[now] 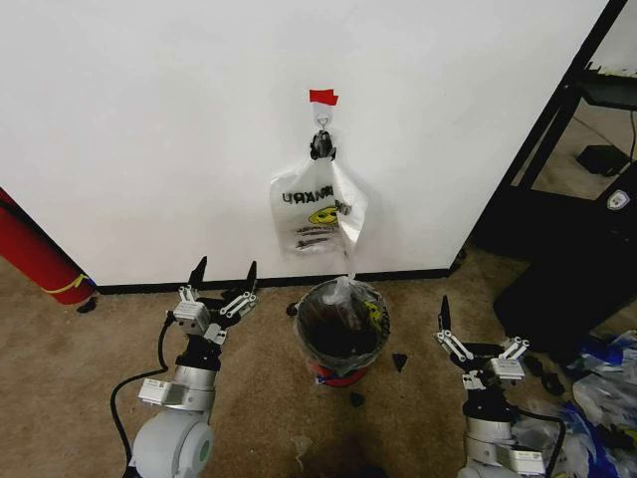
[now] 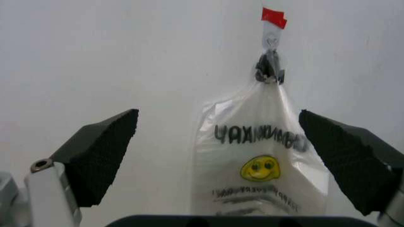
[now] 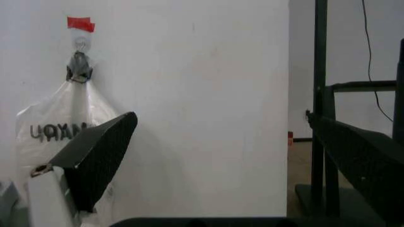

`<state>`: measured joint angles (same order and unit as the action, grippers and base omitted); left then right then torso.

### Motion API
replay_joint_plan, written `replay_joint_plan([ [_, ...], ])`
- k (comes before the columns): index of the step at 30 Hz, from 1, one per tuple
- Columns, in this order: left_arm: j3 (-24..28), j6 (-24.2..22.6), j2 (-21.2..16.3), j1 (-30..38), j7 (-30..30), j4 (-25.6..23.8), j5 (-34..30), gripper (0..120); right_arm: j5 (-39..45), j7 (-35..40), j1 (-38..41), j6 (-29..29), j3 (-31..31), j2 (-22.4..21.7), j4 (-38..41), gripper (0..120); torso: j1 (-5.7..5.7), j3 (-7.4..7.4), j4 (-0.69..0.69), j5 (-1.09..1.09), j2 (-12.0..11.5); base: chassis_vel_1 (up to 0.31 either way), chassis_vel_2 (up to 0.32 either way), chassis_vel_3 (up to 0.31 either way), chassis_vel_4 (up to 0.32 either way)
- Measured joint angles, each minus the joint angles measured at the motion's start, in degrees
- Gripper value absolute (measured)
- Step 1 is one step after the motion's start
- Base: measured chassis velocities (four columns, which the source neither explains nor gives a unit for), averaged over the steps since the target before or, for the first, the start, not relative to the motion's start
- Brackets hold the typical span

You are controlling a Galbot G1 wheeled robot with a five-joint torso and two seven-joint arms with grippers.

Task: Pick up the garbage bag from the wall and place it over the trash bin.

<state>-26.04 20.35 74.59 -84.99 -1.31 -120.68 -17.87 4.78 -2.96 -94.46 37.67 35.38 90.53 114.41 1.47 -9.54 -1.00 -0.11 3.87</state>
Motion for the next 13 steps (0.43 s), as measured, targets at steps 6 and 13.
replay_joint_plan([
  [6, -0.7, 0.02, -0.01, -0.38, 0.37, -0.46, 0.06, 100, 0.21, -0.01, -0.1, 0.15, -0.15, 0.27, 0.72, 100, 0.0, 0.0, 0.0, 0.0, 0.0, 0.0, 0.0, 0.0, 0.0],
  [13, -0.77, -0.12, 0.05, -0.55, 0.47, -0.68, 0.1, 100, -0.08, -0.08, 0.29, 0.1, -0.18, 0.68, 0.86, 100, 0.0, 0.0, 0.0, 0.0, 0.0, 0.0, 0.0, 0.0, 0.0],
])
